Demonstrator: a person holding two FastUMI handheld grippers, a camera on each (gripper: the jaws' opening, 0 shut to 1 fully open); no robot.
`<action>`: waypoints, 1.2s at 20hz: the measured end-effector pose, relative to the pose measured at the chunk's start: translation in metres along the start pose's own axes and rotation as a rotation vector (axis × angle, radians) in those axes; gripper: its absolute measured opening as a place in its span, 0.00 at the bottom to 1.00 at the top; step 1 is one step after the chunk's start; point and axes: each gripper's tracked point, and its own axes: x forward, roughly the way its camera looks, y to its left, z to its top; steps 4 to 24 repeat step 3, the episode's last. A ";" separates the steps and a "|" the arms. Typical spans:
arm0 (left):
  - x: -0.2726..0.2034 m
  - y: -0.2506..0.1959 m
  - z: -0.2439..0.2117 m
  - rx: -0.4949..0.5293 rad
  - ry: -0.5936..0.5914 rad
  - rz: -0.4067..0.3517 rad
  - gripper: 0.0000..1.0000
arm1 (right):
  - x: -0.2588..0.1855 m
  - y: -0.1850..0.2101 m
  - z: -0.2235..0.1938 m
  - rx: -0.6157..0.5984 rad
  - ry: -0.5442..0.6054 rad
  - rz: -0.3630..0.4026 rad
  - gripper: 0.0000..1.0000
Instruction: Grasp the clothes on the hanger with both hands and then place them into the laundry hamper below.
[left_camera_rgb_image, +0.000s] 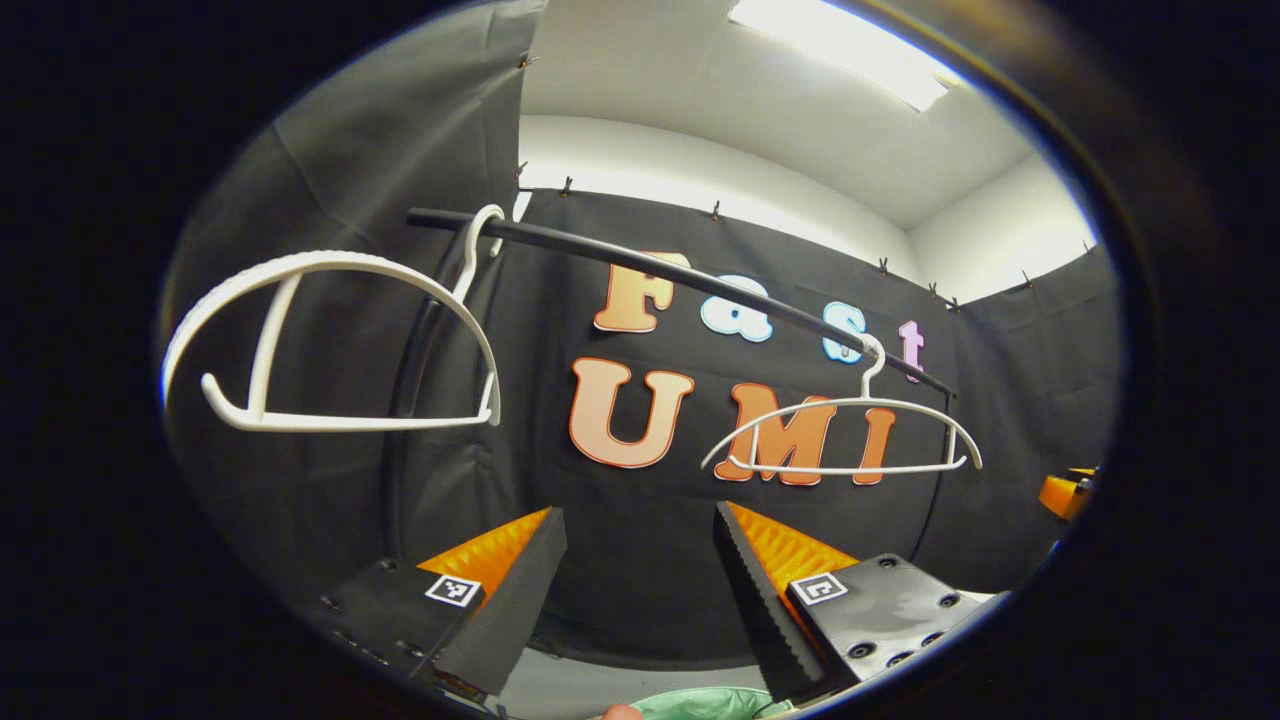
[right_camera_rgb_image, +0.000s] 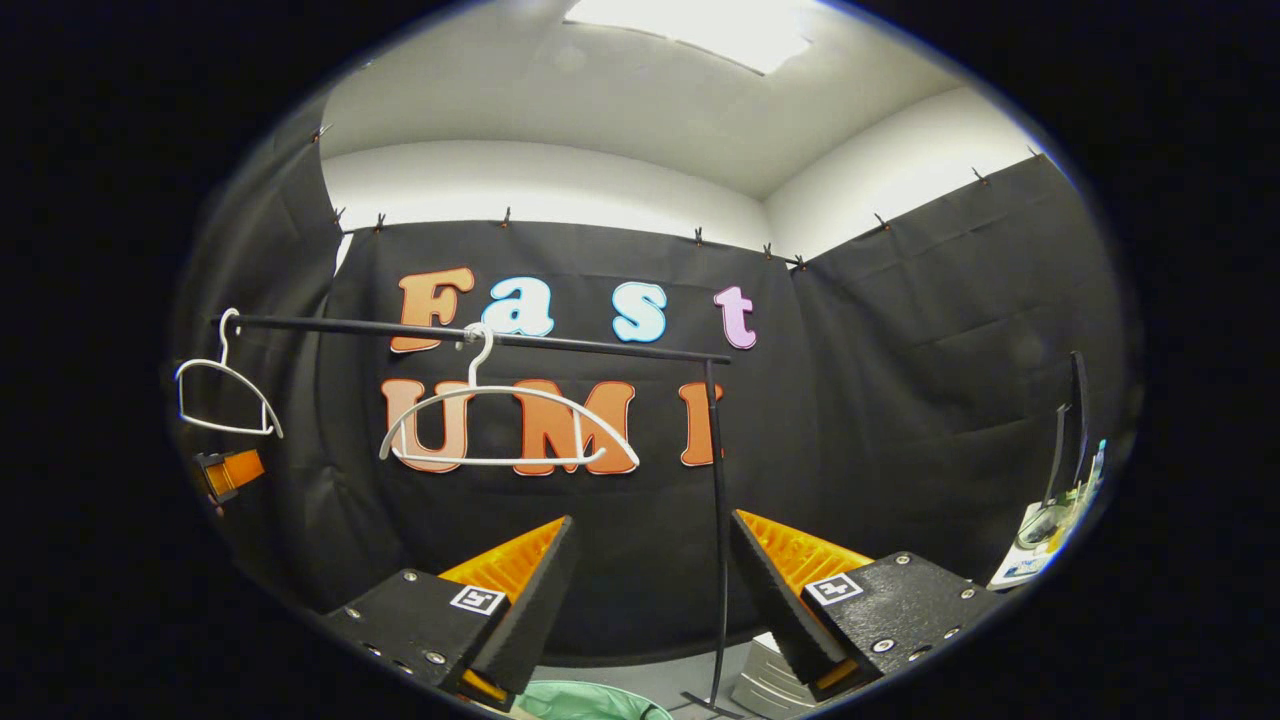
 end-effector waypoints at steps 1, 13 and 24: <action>0.000 0.000 0.001 -0.002 0.000 0.001 0.96 | -0.001 0.000 -0.001 -0.002 0.002 0.001 0.93; 0.000 0.001 -0.001 0.000 0.005 -0.005 1.00 | -0.002 -0.001 -0.001 -0.010 -0.003 -0.002 0.93; 0.000 0.001 -0.001 0.000 0.005 -0.005 1.00 | -0.002 -0.001 -0.001 -0.010 -0.003 -0.002 0.93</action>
